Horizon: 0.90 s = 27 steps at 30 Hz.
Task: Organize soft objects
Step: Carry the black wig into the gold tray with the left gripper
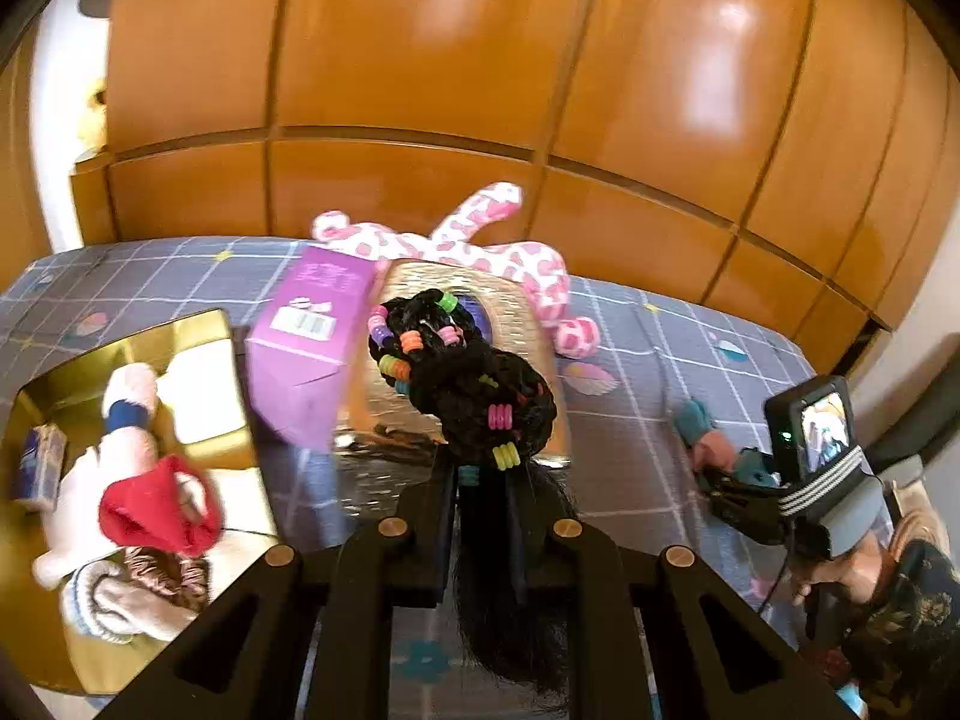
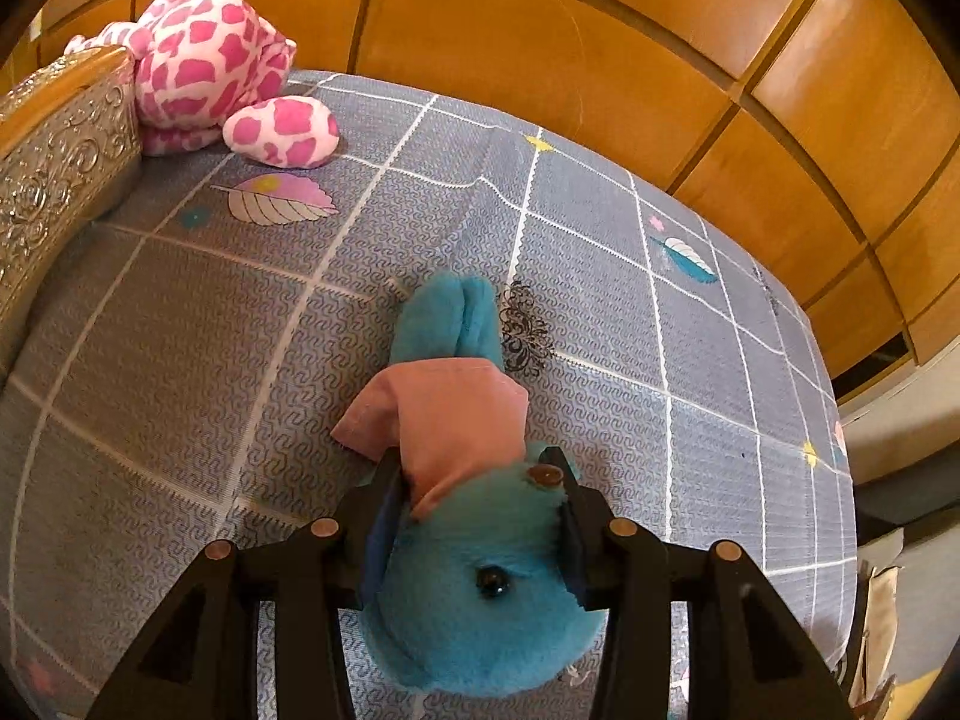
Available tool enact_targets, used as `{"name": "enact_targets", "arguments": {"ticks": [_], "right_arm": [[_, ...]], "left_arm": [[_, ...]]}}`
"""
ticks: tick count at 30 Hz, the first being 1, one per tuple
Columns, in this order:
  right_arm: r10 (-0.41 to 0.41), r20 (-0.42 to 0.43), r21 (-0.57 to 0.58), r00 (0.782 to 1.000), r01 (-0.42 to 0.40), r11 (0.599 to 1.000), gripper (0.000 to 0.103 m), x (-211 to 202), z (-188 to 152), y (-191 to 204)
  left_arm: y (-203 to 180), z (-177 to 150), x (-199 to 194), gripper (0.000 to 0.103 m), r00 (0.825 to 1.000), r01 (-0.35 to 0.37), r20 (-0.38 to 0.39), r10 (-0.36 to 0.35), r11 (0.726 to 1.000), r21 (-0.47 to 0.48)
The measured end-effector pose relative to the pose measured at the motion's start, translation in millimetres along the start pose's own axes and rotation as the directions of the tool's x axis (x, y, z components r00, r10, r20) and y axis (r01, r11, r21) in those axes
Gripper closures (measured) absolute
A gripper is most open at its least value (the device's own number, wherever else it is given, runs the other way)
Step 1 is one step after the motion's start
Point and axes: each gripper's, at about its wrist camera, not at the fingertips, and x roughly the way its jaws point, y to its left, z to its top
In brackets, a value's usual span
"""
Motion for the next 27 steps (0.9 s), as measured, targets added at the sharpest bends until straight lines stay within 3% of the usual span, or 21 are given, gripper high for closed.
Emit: {"name": "enact_targets", "arguments": {"ticks": [15,27], "right_arm": [[-0.044,0.025,0.007,0.999,0.043,0.999,0.058,-6,-5,7],[-0.055,0.032,0.007,0.998,0.055,0.998,0.058,-6,-6,8]], "left_arm": [[60,-12,-13,0.088,0.989,-0.143,0.004,0.145,0.982,-0.124],[114,-26,-24,0.088,0.955,-0.291,-0.012,0.295,0.933,-0.211]]}}
